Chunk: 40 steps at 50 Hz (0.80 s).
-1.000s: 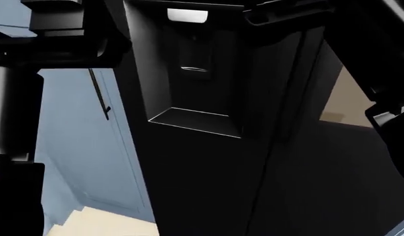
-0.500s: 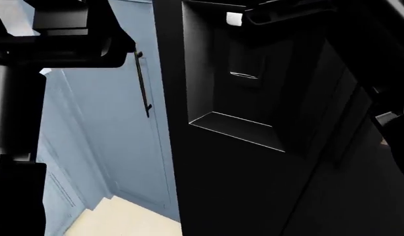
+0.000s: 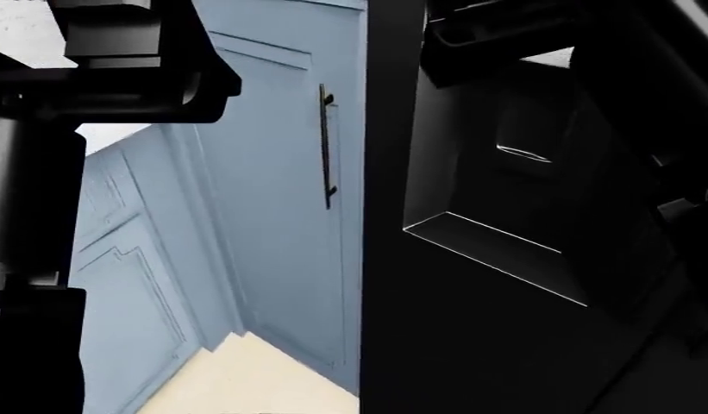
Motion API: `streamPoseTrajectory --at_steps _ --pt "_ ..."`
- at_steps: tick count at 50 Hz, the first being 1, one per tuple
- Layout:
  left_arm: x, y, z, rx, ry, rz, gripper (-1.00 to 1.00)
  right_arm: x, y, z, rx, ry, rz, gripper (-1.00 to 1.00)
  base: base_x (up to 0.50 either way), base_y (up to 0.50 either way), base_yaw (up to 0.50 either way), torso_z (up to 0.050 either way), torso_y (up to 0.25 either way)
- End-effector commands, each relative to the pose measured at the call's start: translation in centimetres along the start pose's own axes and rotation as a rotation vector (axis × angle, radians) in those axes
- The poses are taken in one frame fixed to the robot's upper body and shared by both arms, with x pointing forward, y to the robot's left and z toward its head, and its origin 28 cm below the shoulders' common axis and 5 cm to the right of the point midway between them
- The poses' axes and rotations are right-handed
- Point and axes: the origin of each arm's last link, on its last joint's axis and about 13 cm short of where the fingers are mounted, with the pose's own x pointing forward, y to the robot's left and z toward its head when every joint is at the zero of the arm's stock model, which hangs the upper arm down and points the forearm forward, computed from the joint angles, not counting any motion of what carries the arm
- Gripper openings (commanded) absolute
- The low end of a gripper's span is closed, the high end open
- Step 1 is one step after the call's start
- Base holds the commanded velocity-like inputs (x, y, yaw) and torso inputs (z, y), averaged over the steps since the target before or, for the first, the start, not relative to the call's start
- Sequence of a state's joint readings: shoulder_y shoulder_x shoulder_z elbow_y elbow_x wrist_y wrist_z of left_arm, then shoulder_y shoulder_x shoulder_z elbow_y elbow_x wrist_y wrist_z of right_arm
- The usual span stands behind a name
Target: Pick the broccoli from the top rack in the oven and place it on the plate on the counter.
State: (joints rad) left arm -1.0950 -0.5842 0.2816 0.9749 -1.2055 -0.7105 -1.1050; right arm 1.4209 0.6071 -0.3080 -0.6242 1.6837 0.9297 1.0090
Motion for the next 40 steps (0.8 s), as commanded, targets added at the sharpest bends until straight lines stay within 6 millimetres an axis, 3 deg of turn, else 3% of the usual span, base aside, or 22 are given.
streamPoseTrajectory --at_steps 1,40 --pt "0.0 -0.03 0.06 0.002 0.0 -0.003 1.0 -0.01 -0.1 0.01 -0.009 -0.008 -0.003 -1.0 0.08 0.05 0.5 0.0 0.0" --pt "-0.11 -0.09 0.06 -0.006 -0.002 -0.002 1.0 0.01 0.02 0.06 -0.009 -0.005 0.003 -1.0 0.08 0.06 0.5 0.0 0.001"
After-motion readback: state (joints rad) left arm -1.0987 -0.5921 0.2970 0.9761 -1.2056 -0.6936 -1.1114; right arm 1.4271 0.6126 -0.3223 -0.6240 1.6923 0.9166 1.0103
